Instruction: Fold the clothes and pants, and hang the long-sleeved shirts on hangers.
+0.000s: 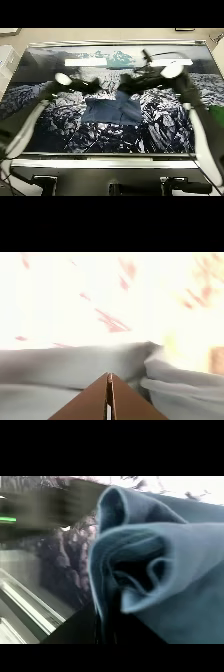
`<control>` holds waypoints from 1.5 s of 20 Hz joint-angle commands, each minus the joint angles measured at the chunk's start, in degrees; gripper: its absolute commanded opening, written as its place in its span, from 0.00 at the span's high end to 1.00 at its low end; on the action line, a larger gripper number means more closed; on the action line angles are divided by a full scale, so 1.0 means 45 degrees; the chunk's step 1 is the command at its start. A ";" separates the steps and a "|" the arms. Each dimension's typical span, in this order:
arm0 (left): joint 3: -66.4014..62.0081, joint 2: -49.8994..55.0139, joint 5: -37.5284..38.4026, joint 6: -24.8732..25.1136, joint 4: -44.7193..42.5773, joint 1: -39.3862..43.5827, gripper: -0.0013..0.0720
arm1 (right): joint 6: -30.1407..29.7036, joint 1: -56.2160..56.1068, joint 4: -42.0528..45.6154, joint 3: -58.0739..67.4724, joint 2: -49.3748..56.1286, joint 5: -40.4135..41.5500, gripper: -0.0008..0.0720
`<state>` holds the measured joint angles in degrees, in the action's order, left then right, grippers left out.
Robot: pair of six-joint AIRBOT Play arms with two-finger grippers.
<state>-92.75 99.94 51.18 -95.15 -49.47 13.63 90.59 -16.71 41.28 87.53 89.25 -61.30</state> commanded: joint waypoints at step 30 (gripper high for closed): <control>0.0058 -0.5178 0.2433 0.0797 -0.3871 -0.2676 0.96 | -0.3847 0.4129 -0.2890 -0.3594 0.3764 -0.1758 0.24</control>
<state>-92.51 76.66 62.19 -91.26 -67.02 1.15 78.13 3.51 34.92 72.14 104.62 -71.57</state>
